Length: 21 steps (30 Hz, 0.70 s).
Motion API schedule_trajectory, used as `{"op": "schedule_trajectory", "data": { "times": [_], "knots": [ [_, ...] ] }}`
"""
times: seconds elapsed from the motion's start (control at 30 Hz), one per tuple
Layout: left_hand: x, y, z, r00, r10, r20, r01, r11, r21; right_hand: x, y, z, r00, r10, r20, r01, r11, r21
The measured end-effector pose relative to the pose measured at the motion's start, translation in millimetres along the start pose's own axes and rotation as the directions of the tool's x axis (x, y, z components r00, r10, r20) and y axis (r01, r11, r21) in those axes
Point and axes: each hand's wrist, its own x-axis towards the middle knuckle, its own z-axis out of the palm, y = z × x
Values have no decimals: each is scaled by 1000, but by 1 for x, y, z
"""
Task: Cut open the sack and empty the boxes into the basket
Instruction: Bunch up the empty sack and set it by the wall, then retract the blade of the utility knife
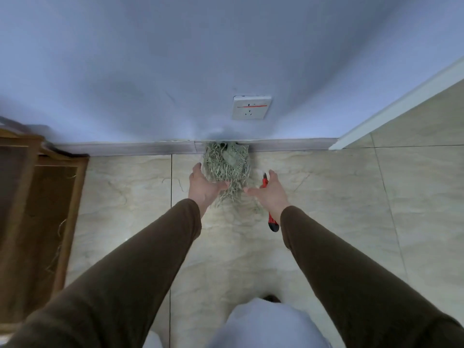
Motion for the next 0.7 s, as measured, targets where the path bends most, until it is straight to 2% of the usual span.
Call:
{"op": "schedule_trajectory", "data": {
  "times": [0.17,0.3,0.4,0.53,0.7],
  "knots": [
    [-94,42,-35,997,-60,55,59,998,14,-96,-47,-22,998,52,-45,-48,996,81],
    [-186,92,-76,974,-99,203,116,991,-73,-181,-121,-29,987,149,-60,-118,929,351],
    [-255,136,-116,961,-67,269,103,988,-120,-247,-179,-38,984,172,-46,-129,866,483],
    [-345,191,-183,924,4,384,65,984,-166,-345,-253,-50,995,103,-16,-71,787,613],
    [-437,233,-264,880,112,462,-75,992,-97,-454,-324,-64,988,-41,-148,125,774,621]
  ]
}}
